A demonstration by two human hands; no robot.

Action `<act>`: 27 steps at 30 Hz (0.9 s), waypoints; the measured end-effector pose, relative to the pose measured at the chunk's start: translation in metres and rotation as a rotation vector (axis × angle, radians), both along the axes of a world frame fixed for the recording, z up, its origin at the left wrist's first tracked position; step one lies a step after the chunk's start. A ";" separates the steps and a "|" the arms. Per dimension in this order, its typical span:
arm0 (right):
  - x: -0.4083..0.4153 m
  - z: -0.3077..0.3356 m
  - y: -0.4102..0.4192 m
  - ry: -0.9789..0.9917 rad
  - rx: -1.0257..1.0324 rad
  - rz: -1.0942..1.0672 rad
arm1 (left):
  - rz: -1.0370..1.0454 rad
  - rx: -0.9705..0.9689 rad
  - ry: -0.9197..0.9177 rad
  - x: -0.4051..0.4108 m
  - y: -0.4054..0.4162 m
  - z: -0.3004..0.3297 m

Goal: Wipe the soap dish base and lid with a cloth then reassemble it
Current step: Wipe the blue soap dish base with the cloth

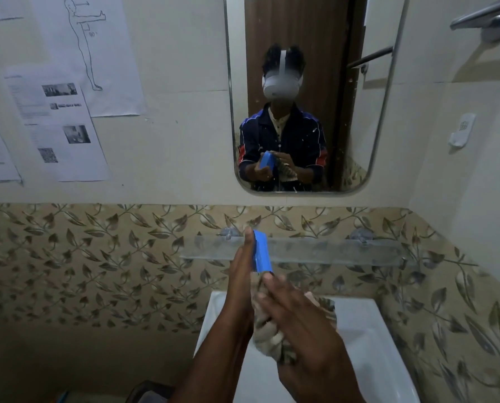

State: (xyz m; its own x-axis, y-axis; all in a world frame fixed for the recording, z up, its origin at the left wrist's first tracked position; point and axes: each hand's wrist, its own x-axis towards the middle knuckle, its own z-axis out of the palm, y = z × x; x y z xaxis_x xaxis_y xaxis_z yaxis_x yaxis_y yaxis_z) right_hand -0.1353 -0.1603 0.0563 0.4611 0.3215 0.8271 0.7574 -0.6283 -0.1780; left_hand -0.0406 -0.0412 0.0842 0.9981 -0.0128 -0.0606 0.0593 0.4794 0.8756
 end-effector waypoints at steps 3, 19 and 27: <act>0.002 0.017 0.000 0.215 0.121 0.118 | -0.089 0.039 0.007 -0.005 -0.003 -0.011; 0.022 0.036 0.007 0.526 0.486 0.122 | -0.066 0.052 0.006 -0.017 -0.014 -0.008; 0.023 0.042 0.011 0.526 0.480 0.117 | -0.082 0.015 0.083 -0.014 -0.010 -0.009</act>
